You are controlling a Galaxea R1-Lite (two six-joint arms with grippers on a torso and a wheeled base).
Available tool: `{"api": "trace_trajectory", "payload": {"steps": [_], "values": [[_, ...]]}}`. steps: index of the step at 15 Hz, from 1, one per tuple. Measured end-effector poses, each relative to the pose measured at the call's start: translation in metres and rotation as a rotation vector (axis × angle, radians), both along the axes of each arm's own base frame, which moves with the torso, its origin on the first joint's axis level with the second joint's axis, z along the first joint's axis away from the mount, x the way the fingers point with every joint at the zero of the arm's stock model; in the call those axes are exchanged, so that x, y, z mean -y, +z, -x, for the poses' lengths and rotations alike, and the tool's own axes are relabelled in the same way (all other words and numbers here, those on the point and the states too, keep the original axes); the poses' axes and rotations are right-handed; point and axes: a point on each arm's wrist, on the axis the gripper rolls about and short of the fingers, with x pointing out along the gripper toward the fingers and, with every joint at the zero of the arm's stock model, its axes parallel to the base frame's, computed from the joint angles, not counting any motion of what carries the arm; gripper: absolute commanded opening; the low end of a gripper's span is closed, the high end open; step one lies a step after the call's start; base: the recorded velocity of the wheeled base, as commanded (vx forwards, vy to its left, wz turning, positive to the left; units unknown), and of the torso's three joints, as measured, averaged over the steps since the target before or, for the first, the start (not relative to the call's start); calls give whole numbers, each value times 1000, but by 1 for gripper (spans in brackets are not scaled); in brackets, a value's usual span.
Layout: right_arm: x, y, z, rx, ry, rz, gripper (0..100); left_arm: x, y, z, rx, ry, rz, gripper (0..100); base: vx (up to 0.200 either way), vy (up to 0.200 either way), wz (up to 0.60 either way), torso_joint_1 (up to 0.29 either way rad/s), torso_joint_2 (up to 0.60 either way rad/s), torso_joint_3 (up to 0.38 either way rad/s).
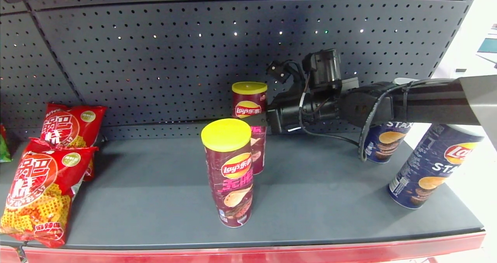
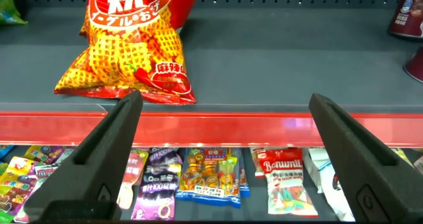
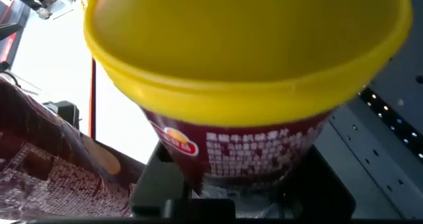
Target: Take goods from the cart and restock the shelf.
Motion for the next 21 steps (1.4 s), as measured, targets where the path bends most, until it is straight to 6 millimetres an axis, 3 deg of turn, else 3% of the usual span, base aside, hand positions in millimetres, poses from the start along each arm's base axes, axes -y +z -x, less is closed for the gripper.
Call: {"api": "trace_trajectory", "payload": {"steps": [5, 11, 12, 21], "values": [[-13, 4, 0, 14, 61, -29, 0, 0, 0, 0, 0, 0, 0, 100, 0, 0, 0, 0, 0, 0], [-25, -7, -4, 19, 82, -28, 0, 0, 0, 0, 0, 0, 0, 100, 0, 0, 0, 0, 0, 0], [-26, -8, -4, 20, 85, -27, 100, 0, 0, 0, 0, 0, 0, 100, 0, 0, 0, 0, 0, 0], [-25, -14, -6, 16, 87, -12, 100, 0, 0, 0, 0, 0, 0, 100, 0, 0, 0, 0, 0, 0]]}}
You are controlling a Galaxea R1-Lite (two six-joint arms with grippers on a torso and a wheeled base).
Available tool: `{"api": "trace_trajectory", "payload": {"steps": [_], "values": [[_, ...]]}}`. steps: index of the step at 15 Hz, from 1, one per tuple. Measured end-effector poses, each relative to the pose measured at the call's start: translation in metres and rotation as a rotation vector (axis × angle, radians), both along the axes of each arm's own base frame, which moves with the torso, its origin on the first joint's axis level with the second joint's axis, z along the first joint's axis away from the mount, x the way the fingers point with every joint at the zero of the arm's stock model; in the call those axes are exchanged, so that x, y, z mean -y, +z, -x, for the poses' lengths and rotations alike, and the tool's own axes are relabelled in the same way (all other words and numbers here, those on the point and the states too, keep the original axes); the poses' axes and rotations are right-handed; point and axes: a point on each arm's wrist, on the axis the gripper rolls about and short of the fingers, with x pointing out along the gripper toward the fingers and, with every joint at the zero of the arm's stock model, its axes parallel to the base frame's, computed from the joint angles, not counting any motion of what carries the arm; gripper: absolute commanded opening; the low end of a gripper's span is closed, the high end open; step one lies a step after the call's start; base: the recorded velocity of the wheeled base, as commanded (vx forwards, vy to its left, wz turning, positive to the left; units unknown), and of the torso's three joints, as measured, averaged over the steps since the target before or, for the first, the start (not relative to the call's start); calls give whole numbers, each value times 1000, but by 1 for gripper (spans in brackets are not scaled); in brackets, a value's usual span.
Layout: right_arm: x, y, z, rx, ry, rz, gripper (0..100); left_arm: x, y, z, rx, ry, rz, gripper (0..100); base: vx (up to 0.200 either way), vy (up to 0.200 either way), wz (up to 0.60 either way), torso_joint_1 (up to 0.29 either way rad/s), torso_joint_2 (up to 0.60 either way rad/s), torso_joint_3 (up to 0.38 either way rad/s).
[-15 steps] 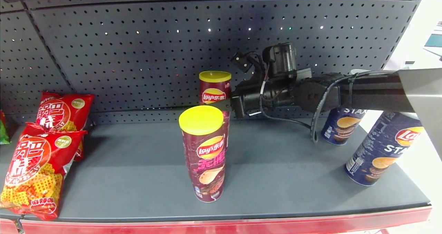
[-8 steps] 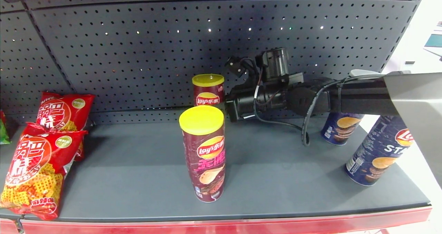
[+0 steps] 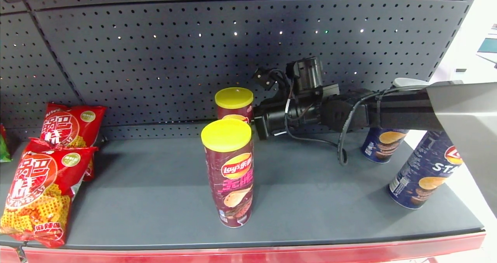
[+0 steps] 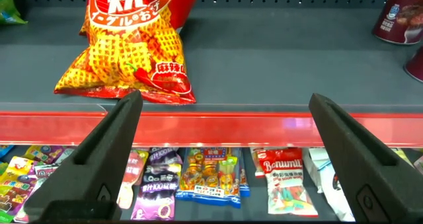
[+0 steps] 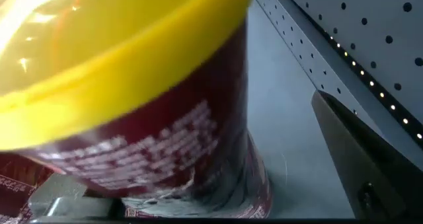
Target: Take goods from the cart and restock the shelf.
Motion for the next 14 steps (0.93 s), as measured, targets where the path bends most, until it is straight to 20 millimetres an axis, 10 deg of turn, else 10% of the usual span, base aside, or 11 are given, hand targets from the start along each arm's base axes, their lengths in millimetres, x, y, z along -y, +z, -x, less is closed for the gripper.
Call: {"api": "trace_trajectory", "payload": {"steps": [14], "values": [[21, 11, 18, -11, -6, 12, 100, 0, 0, 0, 0, 0, 0, 100, 0, 0, 0, 0, 0, 0]]}}
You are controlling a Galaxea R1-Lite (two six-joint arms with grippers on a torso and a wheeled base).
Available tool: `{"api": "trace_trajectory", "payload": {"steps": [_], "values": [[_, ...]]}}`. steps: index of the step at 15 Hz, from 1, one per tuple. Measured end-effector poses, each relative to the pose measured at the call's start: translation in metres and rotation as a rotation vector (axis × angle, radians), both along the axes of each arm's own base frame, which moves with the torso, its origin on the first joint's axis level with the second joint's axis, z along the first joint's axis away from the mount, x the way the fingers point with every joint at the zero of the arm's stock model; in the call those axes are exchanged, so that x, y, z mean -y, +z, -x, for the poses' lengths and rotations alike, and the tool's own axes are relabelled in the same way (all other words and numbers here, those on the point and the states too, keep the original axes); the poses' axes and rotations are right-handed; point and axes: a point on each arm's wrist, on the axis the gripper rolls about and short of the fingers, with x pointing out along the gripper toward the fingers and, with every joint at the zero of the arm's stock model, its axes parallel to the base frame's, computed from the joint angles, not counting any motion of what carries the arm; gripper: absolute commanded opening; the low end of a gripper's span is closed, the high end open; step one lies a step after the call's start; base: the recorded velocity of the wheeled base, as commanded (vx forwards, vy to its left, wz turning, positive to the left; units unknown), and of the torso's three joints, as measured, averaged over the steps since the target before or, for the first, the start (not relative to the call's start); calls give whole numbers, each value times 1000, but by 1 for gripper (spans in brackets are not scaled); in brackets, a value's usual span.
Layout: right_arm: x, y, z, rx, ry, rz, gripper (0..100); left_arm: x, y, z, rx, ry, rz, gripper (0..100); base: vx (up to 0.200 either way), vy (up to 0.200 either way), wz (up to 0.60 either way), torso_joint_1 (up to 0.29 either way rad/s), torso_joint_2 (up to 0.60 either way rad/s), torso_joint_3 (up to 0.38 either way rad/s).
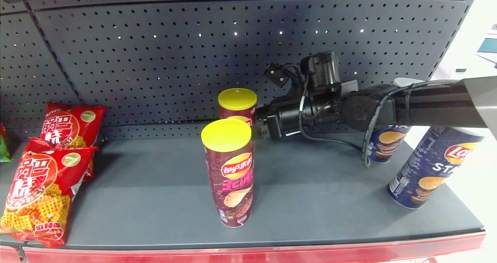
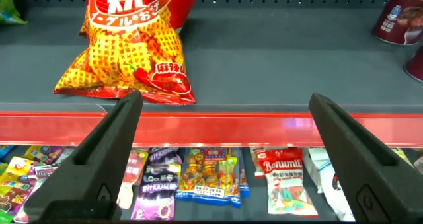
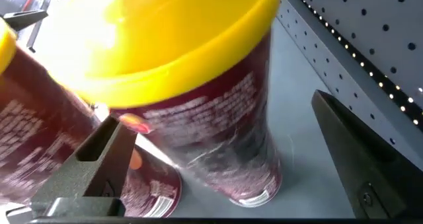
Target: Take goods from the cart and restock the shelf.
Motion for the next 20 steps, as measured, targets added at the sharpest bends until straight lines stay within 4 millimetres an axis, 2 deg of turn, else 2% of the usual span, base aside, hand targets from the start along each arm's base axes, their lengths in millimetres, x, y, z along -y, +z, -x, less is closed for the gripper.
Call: {"api": "trace_trajectory", "payload": {"steps": [5, 9, 20], "values": [[22, -6, 9, -29, -16, 26, 100, 0, 0, 0, 0, 0, 0, 100, 0, 0, 0, 0, 0, 0], [39, -3, 19, -29, -30, 36, 100, 0, 0, 0, 0, 0, 0, 100, 0, 0, 0, 0, 0, 0], [68, 10, 66, -29, -18, 43, 100, 0, 0, 0, 0, 0, 0, 100, 0, 0, 0, 0, 0, 0]]}}
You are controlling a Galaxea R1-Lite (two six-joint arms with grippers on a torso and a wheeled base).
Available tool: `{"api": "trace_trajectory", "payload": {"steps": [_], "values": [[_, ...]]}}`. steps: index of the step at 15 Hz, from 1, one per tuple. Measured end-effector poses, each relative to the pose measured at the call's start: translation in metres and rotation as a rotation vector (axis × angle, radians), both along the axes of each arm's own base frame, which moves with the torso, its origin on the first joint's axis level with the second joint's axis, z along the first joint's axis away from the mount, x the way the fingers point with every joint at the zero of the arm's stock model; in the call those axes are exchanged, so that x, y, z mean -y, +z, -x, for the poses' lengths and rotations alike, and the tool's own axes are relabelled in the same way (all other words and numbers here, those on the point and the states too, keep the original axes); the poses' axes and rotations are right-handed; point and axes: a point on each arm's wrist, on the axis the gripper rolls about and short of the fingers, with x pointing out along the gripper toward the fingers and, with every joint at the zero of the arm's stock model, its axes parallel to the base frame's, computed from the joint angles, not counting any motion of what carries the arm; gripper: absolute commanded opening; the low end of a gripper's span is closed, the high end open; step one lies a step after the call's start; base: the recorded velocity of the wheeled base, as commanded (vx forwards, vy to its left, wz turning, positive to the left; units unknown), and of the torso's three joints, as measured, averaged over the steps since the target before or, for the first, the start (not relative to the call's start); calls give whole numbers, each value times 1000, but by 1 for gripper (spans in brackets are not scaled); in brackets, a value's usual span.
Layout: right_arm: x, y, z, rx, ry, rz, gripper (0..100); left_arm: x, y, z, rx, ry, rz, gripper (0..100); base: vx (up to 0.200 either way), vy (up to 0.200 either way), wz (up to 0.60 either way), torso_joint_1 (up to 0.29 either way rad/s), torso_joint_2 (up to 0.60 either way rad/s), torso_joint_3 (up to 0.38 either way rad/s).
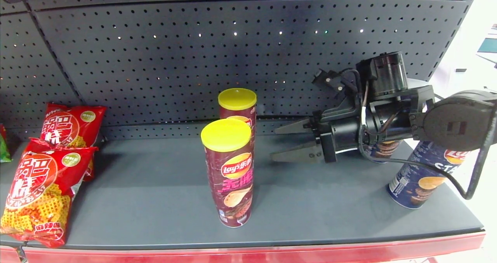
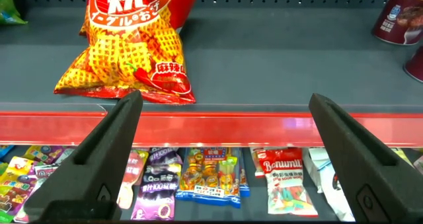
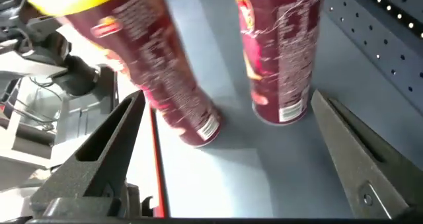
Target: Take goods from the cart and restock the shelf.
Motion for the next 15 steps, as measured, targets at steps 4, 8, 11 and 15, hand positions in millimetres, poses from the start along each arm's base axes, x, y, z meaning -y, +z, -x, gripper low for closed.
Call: {"api": "trace_trajectory", "payload": {"steps": [4, 8, 11, 15], "values": [[5, -3, 12, 59, 72, 11, 100, 0, 0, 0, 0, 0, 0, 100, 0, 0, 0, 0, 0, 0], [6, -7, 15, 78, 106, 18, 100, 0, 0, 0, 0, 0, 0, 100, 0, 0, 0, 0, 0, 0], [0, -12, 15, 90, 143, 21, 100, 0, 0, 0, 0, 0, 0, 100, 0, 0, 0, 0, 0, 0], [-13, -17, 11, 93, 176, 26, 100, 0, 0, 0, 0, 0, 0, 100, 0, 0, 0, 0, 0, 0]]}}
